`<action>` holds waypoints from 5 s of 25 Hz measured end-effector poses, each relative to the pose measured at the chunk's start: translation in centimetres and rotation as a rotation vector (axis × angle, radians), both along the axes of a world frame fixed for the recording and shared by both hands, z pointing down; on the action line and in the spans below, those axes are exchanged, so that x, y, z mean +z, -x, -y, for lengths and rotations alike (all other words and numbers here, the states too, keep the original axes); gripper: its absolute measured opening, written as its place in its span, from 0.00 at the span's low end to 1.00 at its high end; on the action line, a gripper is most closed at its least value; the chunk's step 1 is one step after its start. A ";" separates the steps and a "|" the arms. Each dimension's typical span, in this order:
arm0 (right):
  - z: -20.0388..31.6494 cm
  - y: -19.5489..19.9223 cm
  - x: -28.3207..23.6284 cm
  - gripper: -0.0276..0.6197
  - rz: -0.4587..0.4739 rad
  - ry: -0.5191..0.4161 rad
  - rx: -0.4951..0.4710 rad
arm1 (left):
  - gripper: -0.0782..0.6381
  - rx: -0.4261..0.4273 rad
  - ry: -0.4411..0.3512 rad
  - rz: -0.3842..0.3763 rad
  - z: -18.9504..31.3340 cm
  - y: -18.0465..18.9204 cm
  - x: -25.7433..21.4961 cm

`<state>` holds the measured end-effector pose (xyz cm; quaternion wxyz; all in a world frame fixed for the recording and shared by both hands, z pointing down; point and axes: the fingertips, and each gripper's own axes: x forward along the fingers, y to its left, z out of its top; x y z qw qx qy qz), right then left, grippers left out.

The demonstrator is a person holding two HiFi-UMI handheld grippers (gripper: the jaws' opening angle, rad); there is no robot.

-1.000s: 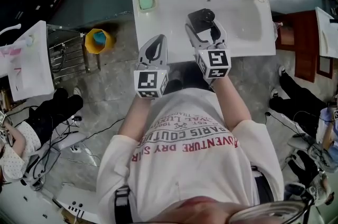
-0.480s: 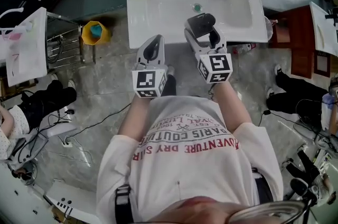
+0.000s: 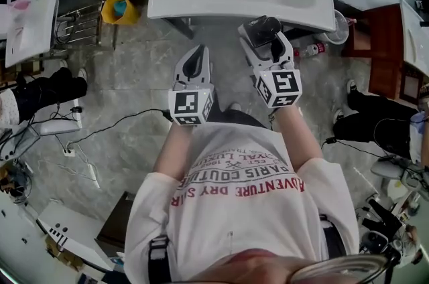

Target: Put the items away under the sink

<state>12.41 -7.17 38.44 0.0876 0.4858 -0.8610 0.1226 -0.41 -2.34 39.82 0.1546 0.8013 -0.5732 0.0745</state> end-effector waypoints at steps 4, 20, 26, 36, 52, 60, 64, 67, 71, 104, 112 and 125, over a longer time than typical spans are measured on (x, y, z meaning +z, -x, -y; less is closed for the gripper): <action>-3.0 -0.4 1.3 0.60 -0.017 0.007 -0.025 | 0.15 -0.003 0.031 0.000 -3.3 -0.8 1.4; -3.1 0.6 17.9 0.60 -0.040 -0.025 -0.045 | 0.15 -0.013 -0.037 0.025 -0.2 1.4 16.3; -0.8 1.5 27.1 0.60 -0.042 -0.077 -0.050 | 0.15 0.003 -0.092 0.045 2.4 2.3 25.3; 1.5 2.0 38.9 0.60 -0.053 -0.133 -0.026 | 0.15 -0.010 -0.206 0.081 5.2 3.3 35.1; 10.6 4.5 44.2 0.60 -0.090 -0.099 0.096 | 0.15 0.041 -0.214 0.084 9.1 5.7 39.0; 15.2 5.2 45.9 0.60 -0.127 -0.083 0.148 | 0.15 0.065 -0.189 0.084 10.2 6.3 40.7; 16.5 5.6 46.9 0.60 -0.139 -0.065 0.162 | 0.15 0.062 -0.166 0.068 10.8 6.9 41.5; 17.2 6.0 47.1 0.60 -0.133 -0.067 0.179 | 0.15 0.067 -0.155 0.061 11.1 7.2 42.1; 18.0 6.3 47.2 0.60 -0.127 -0.082 0.208 | 0.15 0.074 -0.140 0.051 11.3 7.1 42.7; 16.5 5.1 46.1 0.60 -0.057 -0.087 0.355 | 0.15 0.074 -0.129 0.015 11.6 5.7 43.1; 10.4 4.0 44.7 0.09 -0.017 -0.178 0.295 | 0.15 0.063 -0.152 0.008 10.3 3.5 42.9; 5.3 3.8 35.5 0.08 -0.021 -0.119 0.127 | 0.15 0.153 -0.060 -0.024 8.1 -1.7 36.1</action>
